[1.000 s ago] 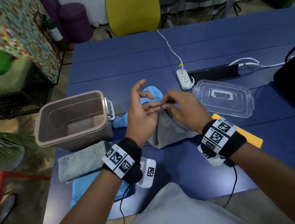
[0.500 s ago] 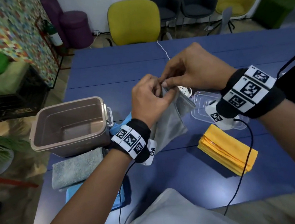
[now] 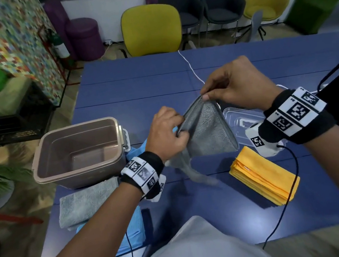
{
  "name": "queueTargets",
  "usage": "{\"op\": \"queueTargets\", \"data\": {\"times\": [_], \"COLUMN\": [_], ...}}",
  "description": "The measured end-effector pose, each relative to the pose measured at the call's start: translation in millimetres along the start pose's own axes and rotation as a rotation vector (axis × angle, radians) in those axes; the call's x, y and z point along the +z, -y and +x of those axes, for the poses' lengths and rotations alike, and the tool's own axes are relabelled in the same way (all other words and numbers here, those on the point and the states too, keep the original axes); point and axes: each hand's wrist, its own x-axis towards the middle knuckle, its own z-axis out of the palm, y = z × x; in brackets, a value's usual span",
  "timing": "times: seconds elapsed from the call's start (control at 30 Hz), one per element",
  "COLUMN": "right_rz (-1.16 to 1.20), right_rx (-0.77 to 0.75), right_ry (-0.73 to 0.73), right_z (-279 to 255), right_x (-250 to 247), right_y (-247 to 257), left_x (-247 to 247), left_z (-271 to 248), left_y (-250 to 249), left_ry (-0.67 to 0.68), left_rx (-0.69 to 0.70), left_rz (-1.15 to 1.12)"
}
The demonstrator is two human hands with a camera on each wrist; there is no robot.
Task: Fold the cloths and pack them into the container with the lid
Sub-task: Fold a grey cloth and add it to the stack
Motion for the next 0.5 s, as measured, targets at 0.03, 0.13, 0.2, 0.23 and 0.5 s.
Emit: {"op": "queueTargets", "data": {"times": [0.03, 0.13, 0.2, 0.23, 0.5], "right_rz": [0.017, 0.048, 0.052, 0.051, 0.048], "right_rx": [0.003, 0.004, 0.0, -0.006, -0.045], "right_ry": [-0.006, -0.003, -0.015, -0.029, -0.158], "right_z": [-1, -3, -3, -2, -3], "right_x": [-2, -4, -6, -7, -28], "right_y": [-2, -8, -10, -11, -24], "left_x": [-2, -8, -8, -7, -12], "left_z": [-1, -4, -6, -7, -21], "left_y": [4, 9, 13, 15, 36], "left_ry": [0.044, 0.169, 0.235, 0.268, 0.363], "left_rx": [-0.008, -0.096, -0.174, -0.199, -0.033], "left_rz": [-0.063, -0.274, -0.385, -0.409, 0.113]}}
